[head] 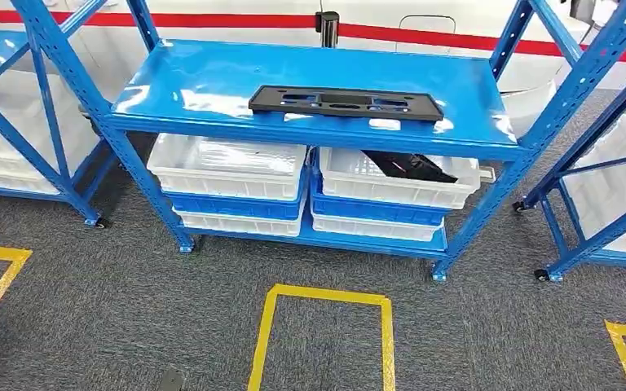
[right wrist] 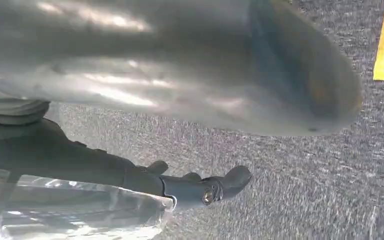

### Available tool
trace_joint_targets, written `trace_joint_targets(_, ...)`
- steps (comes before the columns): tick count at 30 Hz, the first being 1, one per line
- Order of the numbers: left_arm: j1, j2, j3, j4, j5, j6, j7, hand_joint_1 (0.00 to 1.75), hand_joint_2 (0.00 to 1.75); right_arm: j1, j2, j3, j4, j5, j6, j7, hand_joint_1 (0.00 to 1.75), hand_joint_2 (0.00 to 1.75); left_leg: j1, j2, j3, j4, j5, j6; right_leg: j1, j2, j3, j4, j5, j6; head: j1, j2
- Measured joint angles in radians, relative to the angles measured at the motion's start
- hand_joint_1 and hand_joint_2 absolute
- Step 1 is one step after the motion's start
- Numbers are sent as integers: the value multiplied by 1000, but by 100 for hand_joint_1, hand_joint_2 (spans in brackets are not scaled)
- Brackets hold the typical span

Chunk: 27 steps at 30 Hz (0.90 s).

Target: Take the parts from the cabinet and place them on the table.

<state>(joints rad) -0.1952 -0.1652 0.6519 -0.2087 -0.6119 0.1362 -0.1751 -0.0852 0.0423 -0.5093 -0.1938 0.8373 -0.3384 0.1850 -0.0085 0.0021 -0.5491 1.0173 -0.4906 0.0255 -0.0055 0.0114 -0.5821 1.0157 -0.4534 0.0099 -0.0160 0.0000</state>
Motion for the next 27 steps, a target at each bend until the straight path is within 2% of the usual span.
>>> trace_joint_targets(11, 0, 0, 0, 0, 0, -8, 7, 0, 175, -1, 0, 0, 0, 19, 2, 2, 0, 0, 6, 0, 0, 0, 0, 0, 2, 0, 0, 0, 0, 0, 0, 0)
trace_joint_targets(12, 0, 0, 0, 0, 0, -13, 7, 0, 175, -1, 0, 0, 0, 19, 2, 2, 0, 175, 6, 0, 0, 0, 0, 0, 2, 0, 0, 0, 0, 0, 0, 0)
trace_joint_targets(27, 3, 2, -2, 0, 3, -40, 19, 0, 175, 1, -1, 0, 0, 6, 26, 10, 0, 175, 7, 0, -1, 0, 0, -1, 3, 0, -1, 0, 0, -1, 0, 0)
